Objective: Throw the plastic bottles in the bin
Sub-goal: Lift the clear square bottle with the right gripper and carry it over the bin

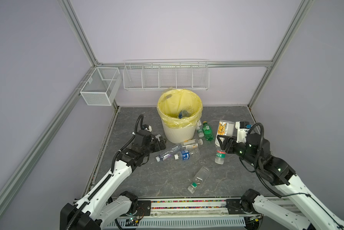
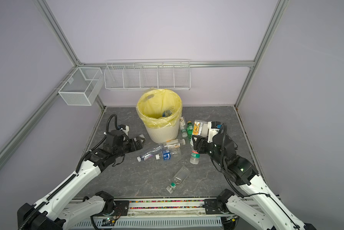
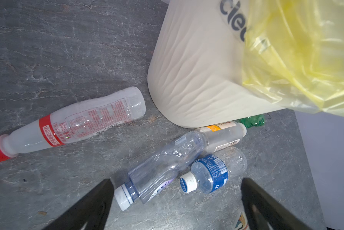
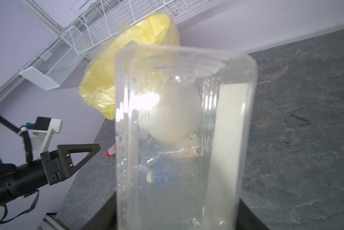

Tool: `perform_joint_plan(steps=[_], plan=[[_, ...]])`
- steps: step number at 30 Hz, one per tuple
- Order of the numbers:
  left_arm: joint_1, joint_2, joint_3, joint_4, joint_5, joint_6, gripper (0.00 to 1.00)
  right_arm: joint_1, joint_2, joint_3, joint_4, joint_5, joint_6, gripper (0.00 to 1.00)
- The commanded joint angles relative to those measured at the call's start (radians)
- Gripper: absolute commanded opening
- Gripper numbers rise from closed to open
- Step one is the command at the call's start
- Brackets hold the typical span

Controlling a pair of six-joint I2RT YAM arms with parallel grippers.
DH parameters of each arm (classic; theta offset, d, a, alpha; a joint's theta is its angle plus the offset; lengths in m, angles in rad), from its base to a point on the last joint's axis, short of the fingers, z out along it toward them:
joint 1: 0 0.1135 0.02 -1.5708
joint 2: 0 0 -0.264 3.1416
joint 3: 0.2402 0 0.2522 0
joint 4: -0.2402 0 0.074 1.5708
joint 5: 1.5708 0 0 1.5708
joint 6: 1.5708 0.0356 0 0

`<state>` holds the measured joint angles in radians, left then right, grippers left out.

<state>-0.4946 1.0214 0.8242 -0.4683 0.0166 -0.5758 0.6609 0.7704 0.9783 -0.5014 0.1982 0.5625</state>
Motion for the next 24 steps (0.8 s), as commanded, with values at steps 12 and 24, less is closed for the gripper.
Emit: perform_joint_plan(steps=[12,24], plan=[[0.005,-0.003,-0.048,0.031,-0.01,-0.032,1.0,0.026,-0.245,-0.092,-0.06,0.025,-0.083,0.65],[0.005,0.026,-0.053,0.063,0.008,-0.048,1.0,0.027,-0.319,-0.106,-0.08,0.011,-0.077,0.64]])
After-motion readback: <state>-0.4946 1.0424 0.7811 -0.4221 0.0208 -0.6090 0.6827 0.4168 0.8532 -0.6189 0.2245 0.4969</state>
